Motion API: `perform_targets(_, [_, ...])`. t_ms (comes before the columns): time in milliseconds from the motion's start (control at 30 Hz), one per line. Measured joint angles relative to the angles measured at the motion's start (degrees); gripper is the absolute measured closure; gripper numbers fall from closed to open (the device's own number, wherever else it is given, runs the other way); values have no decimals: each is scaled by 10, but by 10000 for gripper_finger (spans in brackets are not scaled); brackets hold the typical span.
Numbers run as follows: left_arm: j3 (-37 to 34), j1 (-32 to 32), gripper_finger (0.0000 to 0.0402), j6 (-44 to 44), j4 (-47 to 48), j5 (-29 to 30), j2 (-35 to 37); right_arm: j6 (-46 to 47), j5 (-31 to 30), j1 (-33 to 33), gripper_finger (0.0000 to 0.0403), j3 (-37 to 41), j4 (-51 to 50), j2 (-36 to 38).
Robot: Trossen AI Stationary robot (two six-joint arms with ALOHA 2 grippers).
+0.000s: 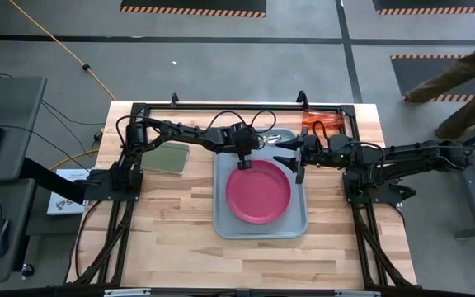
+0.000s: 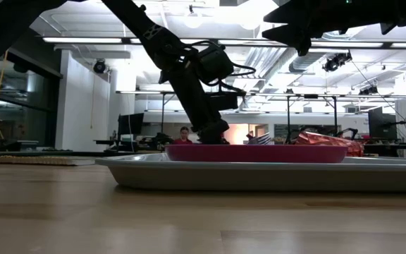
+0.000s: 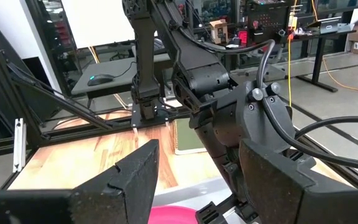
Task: Pick and place plate/cup/fork/spoon on tray
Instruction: Put the fork on the tray at the top of the plate
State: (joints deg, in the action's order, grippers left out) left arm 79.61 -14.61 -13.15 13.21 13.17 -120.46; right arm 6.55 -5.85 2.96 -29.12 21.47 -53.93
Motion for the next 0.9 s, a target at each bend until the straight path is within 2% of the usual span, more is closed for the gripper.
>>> perform_targets(900, [0, 0, 385, 0, 6, 0, 1, 0, 0, 0, 188, 0, 0, 0])
